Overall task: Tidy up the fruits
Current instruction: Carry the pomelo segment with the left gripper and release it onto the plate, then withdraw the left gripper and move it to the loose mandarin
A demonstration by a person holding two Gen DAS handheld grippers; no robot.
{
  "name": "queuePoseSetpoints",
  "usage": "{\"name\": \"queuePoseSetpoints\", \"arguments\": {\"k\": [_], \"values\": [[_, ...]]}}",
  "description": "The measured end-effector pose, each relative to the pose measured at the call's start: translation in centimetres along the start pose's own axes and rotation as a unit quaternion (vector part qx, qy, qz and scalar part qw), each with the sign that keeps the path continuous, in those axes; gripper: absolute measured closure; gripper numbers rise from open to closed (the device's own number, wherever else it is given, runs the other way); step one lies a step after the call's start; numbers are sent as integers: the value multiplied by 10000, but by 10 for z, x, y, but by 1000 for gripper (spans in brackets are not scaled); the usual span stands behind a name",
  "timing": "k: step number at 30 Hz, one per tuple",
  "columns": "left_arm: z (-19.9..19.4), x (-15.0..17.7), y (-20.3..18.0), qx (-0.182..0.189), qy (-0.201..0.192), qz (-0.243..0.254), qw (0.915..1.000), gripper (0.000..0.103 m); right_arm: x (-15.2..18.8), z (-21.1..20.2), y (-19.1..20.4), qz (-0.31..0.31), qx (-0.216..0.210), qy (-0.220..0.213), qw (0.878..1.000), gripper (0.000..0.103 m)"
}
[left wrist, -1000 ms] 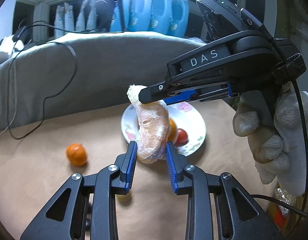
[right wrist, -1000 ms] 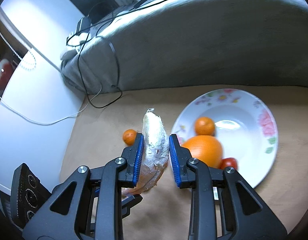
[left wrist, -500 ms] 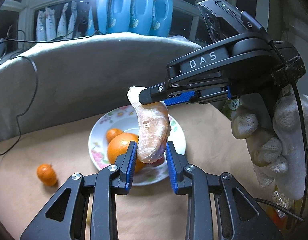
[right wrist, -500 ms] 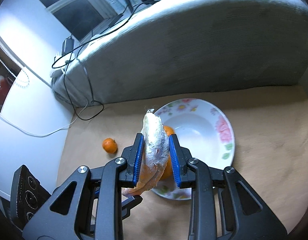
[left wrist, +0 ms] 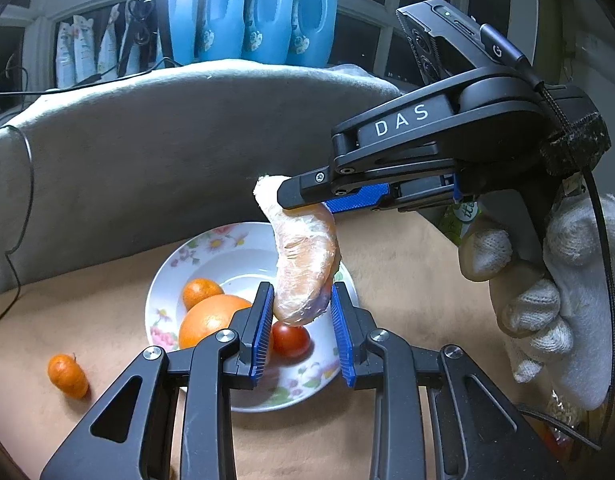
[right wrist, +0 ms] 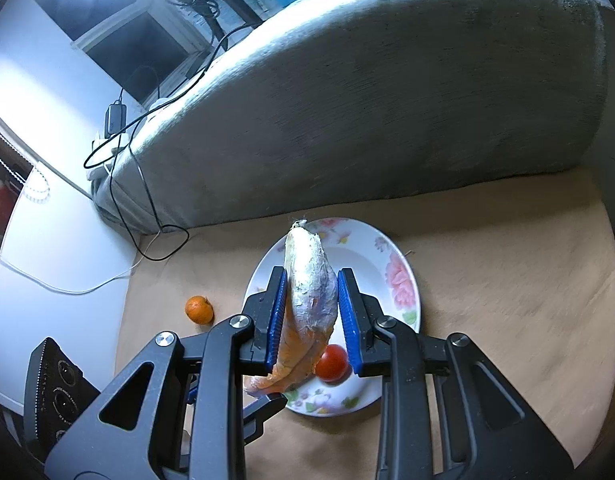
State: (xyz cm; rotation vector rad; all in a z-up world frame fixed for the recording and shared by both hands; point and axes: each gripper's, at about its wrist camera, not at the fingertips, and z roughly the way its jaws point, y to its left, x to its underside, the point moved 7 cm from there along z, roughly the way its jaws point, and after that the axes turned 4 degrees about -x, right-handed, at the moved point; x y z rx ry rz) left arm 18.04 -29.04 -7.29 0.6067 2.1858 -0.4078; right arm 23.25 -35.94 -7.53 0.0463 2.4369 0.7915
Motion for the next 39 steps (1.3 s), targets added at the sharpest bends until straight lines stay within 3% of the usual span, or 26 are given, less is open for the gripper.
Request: {"name": "queuePoseSetpoints", "arguments": {"k": [8,10,11,12,16,17,20,24,39], "values": [[-1,0,-2,-72,-48,68,9999,75,-1,-2,-4,-105,177,-96,9997,72],[-1,-2,-2,-85,-48,59,9999,75,-2,-6,-5,-144,235,-175,9995,50],[-1,-3,-1,-90,-51,48,9999,75,-3,-9,-5,-191,299,-264,9990,32],[-2,-2,0,-102,-53,45,9999,72,-5,-12,-5,-237,336,-340,9986,24],[-6,-2,0,-122,-81,56,9999,69,-7,-20,0,-399,425,-467,9972,23],[-7,-2,0,-125,-87,61,9999,65,-8,-21,1,-415,434,-477,9971,23],[-12,-3,1,-139,-149,36,9998,42,-7,-23,5,-511,466,-505,9963,18],[-18,-3,4,-156,-176,-24,9997,33,-5,-26,12,-631,535,-569,9950,13],[-45,8,18,-163,-121,-146,9997,31,9,-21,40,-1021,778,-556,9902,12]]}}
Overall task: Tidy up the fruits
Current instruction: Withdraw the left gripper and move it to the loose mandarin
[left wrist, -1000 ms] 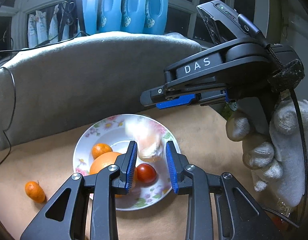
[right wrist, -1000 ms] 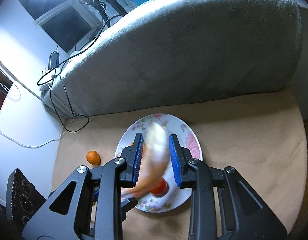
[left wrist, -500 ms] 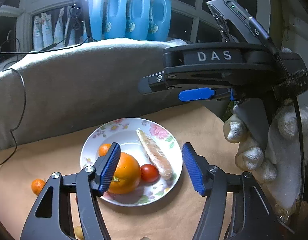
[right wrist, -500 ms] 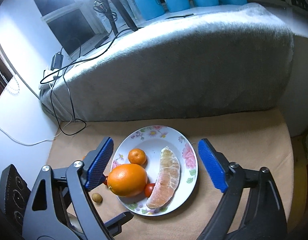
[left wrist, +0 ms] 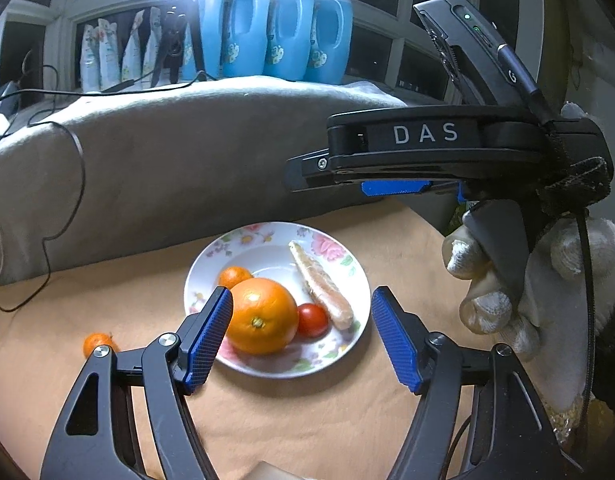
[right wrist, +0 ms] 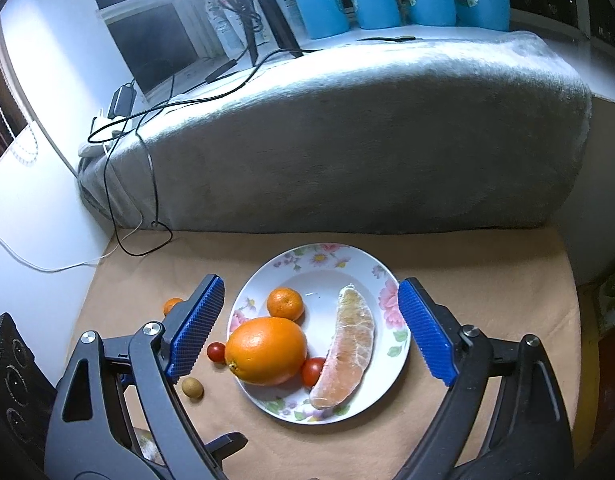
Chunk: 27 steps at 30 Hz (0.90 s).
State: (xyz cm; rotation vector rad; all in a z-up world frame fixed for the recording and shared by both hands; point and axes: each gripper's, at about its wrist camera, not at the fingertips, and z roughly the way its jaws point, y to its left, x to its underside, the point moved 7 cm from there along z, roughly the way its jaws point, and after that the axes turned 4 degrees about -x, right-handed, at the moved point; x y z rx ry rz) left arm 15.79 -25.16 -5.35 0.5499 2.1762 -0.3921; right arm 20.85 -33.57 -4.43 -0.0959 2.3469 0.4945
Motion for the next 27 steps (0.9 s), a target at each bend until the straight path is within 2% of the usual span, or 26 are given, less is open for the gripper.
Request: {"name": "queuePoseSetpoints", "arguments": {"k": [13,27], "values": [[-34,27,54,-365,34,-366,9987,31,8,15,49,-378,-242,64,9990,12],[-64,88,116,-777,322,-792,9933,31,24,58,108,-916,-609,463,9929,12]]}}
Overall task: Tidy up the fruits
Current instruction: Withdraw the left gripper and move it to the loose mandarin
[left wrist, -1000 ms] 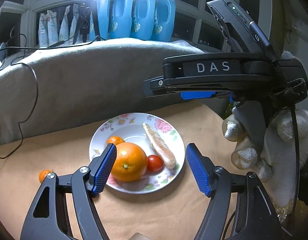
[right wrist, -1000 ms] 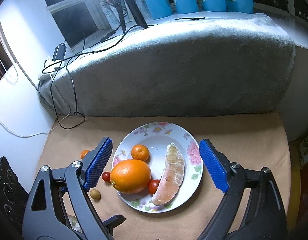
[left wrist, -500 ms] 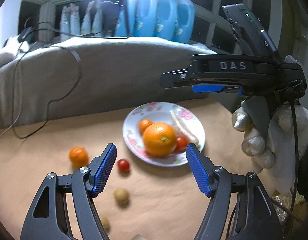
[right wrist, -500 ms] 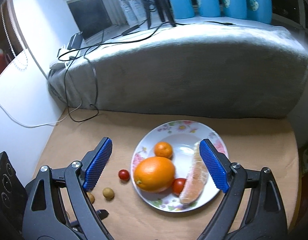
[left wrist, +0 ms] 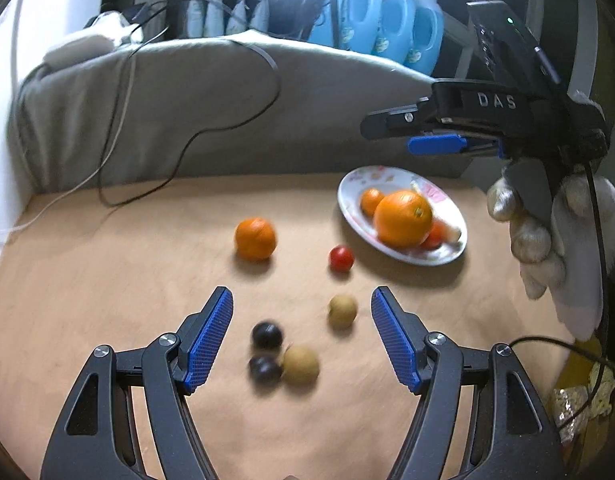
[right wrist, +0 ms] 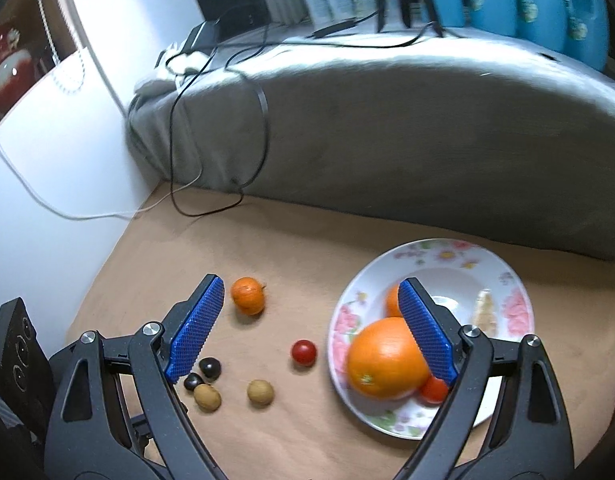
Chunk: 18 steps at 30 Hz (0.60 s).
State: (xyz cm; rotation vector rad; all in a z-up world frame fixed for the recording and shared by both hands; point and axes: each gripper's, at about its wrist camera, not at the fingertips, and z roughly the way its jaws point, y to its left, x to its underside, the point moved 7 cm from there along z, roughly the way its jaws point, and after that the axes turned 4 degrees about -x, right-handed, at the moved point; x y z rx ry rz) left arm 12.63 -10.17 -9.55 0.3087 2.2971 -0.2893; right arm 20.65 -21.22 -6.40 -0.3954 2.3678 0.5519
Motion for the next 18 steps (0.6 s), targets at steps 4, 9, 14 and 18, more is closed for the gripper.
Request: {"name": "queuePoseSetpoints", "arguments": {"k": [4,9,14,18], "values": [[1,19,12,-31,180,-53,9998,40,3,18,15,-128,-93,170,9997,12],[6,35,17,29,362,-106,9993,49,7,40,32,-232,-251,428,9985,12],[12,42,21,107,476,-202,9986,56,10,59,45,-237,-369,686,9967,12],[18,45,22,151,535,-261,9981,57,14,74,52,-224,-394,892,9950,14]]}}
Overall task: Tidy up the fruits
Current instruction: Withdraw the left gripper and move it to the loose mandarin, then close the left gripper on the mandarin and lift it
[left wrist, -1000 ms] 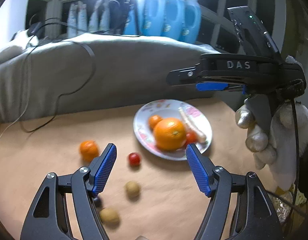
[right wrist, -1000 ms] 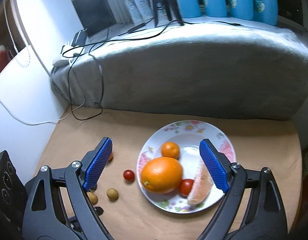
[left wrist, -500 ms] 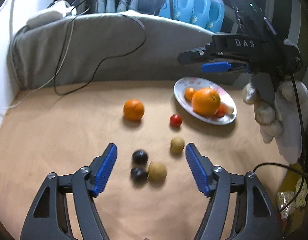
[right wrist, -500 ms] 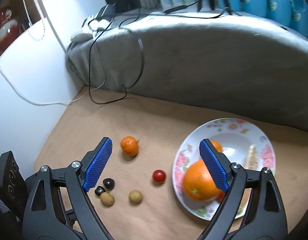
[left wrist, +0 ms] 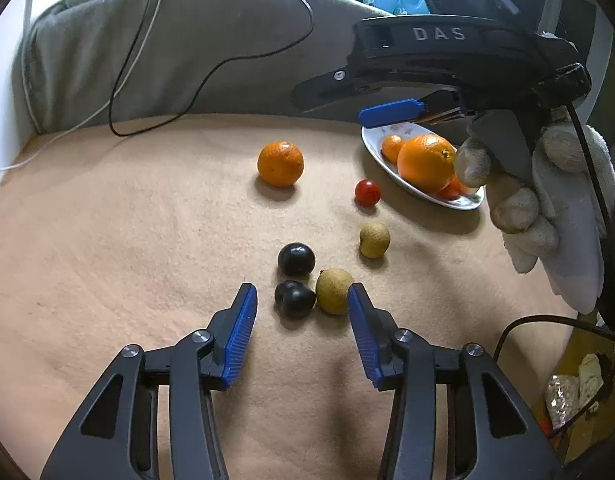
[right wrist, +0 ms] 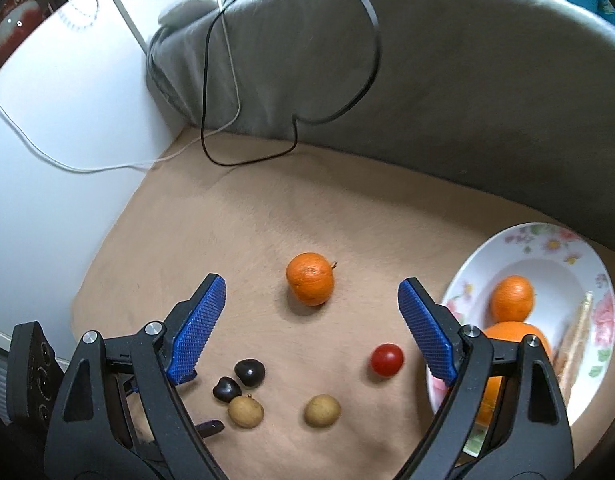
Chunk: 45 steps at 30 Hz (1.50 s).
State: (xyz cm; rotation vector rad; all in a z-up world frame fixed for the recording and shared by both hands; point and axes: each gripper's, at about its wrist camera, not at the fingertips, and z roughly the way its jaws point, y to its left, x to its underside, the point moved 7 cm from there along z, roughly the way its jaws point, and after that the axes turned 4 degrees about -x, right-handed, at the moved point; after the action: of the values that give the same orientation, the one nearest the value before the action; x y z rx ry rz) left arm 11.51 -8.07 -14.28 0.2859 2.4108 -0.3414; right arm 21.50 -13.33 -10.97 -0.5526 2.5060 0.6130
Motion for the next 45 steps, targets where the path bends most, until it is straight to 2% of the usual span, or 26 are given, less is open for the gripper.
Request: {"name": "queuePoseSetpoints", "arguments": {"k": [8,15,20,24,31,39,45], "values": [[4,2,12,74,68,-137,9999,65,1,26,-3,218,-29,309,9993,30],[0,5,18,119,79,-107,9998,71,2,38,-3,247,-7,434,9988,39],[4,5,17,133,115,-67,9998,71,1,43,-4,257,36,470,9986,40],[8,5,13,129,170,16,9998,71,0,48,-4,268,51,534,9982,47],[21,6,5,161,306,209,9992,72,0,57,-4,236,114,647,9976,50],[23,6,6,214,297,172,9992,80,3,69,-6,244,180,805,9963,59],[21,6,6,227,278,171,9992,81,1,71,-5,267,175,800,9963,64]]}}
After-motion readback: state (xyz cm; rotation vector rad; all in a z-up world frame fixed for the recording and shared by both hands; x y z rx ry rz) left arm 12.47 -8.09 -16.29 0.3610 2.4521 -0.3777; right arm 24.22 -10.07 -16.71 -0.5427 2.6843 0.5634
